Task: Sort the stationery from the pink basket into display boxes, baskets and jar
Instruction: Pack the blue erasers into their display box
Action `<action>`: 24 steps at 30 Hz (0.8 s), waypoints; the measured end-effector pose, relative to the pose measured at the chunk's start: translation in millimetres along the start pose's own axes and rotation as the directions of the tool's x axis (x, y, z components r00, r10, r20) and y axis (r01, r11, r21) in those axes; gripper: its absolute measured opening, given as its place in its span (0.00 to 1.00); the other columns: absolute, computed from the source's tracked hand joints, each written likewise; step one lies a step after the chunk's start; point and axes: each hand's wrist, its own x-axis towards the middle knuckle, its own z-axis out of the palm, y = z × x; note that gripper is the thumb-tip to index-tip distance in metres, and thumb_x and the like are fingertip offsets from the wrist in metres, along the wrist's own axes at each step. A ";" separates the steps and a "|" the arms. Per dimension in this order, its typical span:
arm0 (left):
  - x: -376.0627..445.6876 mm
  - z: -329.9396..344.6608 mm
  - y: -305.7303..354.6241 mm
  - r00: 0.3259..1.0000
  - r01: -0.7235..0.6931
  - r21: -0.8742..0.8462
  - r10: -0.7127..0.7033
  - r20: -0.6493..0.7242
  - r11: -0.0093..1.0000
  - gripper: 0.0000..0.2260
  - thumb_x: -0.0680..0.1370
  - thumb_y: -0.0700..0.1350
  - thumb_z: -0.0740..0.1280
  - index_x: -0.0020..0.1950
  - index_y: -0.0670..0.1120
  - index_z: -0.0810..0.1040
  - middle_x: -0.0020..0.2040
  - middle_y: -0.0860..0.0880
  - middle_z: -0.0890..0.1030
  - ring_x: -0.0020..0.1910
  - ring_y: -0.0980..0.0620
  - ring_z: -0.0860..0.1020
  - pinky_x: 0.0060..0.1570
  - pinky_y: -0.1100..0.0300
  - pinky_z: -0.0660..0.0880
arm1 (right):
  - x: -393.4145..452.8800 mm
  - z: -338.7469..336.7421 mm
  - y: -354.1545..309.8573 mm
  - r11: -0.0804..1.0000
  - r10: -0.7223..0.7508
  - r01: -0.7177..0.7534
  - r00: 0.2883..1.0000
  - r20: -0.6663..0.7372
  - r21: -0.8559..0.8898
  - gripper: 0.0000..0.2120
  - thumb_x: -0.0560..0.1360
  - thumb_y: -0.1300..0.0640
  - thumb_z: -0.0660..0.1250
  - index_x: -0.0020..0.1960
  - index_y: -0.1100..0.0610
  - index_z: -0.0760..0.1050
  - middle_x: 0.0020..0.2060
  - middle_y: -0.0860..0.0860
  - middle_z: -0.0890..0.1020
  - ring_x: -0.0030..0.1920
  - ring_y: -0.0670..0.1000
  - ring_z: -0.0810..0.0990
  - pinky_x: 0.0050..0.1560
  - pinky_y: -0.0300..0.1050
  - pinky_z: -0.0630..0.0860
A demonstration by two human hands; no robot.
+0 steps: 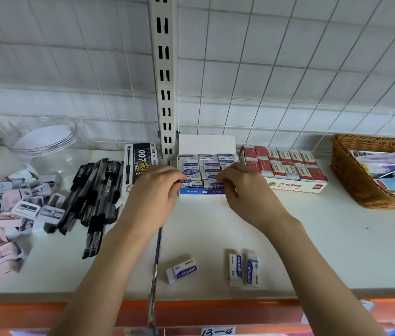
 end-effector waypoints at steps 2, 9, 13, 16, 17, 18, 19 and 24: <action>4.4 1.0 3.0 0.996 -0.070 0.039 0.068 0.063 0.997 0.08 0.70 0.33 0.72 0.48 0.40 0.83 0.44 0.45 0.84 0.42 0.43 0.80 0.47 0.54 0.75 | -1.1 -0.6 0.3 0.999 -0.019 0.019 1.000 -0.002 -0.045 0.11 0.75 0.65 0.61 0.53 0.60 0.80 0.50 0.55 0.80 0.48 0.59 0.79 0.47 0.54 0.78; 15.7 -6.0 7.2 0.935 -0.100 0.153 0.040 0.353 0.983 0.13 0.79 0.45 0.62 0.63 0.46 0.73 0.61 0.50 0.77 0.60 0.48 0.71 0.58 0.53 0.68 | -0.6 1.8 -5.9 0.990 -0.013 0.021 0.998 0.055 -0.137 0.12 0.76 0.59 0.62 0.57 0.57 0.78 0.52 0.54 0.77 0.51 0.57 0.77 0.51 0.53 0.75; 14.3 -11.4 9.8 0.932 -0.073 0.136 0.019 0.362 0.988 0.10 0.78 0.43 0.64 0.59 0.44 0.72 0.58 0.50 0.78 0.56 0.49 0.74 0.54 0.56 0.69 | -0.3 -0.5 -5.2 0.989 -0.023 0.033 0.997 0.072 -0.141 0.12 0.77 0.59 0.62 0.58 0.57 0.78 0.52 0.56 0.78 0.52 0.59 0.77 0.51 0.53 0.76; 12.3 -9.2 8.3 0.946 -0.010 0.064 -0.012 0.325 0.998 0.09 0.79 0.38 0.61 0.59 0.39 0.69 0.53 0.43 0.76 0.48 0.44 0.75 0.44 0.57 0.66 | -1.9 -1.0 -4.2 0.989 -0.034 0.045 0.996 0.084 -0.141 0.13 0.77 0.59 0.62 0.60 0.58 0.78 0.53 0.57 0.78 0.53 0.59 0.77 0.52 0.53 0.76; 12.0 -8.2 7.1 0.954 -0.008 0.057 -0.010 0.299 0.998 0.10 0.79 0.36 0.59 0.60 0.38 0.68 0.53 0.40 0.75 0.46 0.44 0.74 0.42 0.58 0.65 | -2.8 -0.8 -3.8 0.989 -0.037 0.048 0.996 0.076 -0.138 0.13 0.77 0.59 0.62 0.59 0.58 0.78 0.53 0.57 0.78 0.52 0.59 0.77 0.52 0.53 0.77; 11.5 -7.7 6.0 0.963 0.004 0.049 -0.017 0.269 0.999 0.12 0.79 0.34 0.58 0.62 0.36 0.67 0.54 0.39 0.74 0.46 0.43 0.74 0.42 0.58 0.65 | -3.2 -0.5 -3.8 0.990 -0.038 0.046 0.997 0.061 -0.130 0.12 0.76 0.60 0.63 0.58 0.59 0.78 0.52 0.57 0.78 0.52 0.60 0.77 0.51 0.54 0.77; 10.9 -8.5 6.0 0.969 0.030 0.040 -0.039 0.242 0.999 0.14 0.78 0.33 0.58 0.64 0.36 0.66 0.56 0.38 0.73 0.49 0.43 0.74 0.45 0.56 0.68 | -3.3 0.0 -4.0 0.992 -0.036 0.041 0.999 0.041 -0.120 0.12 0.76 0.60 0.63 0.57 0.59 0.79 0.51 0.58 0.78 0.51 0.61 0.77 0.50 0.55 0.77; 2.4 -10.1 8.9 0.968 0.136 0.095 -0.152 0.198 0.986 0.13 0.79 0.39 0.59 0.64 0.39 0.68 0.58 0.41 0.75 0.54 0.42 0.74 0.47 0.58 0.64 | 9.9 5.2 -14.6 0.990 -0.065 0.068 0.998 0.027 -0.126 0.13 0.71 0.56 0.60 0.47 0.58 0.82 0.41 0.56 0.77 0.43 0.60 0.76 0.44 0.51 0.75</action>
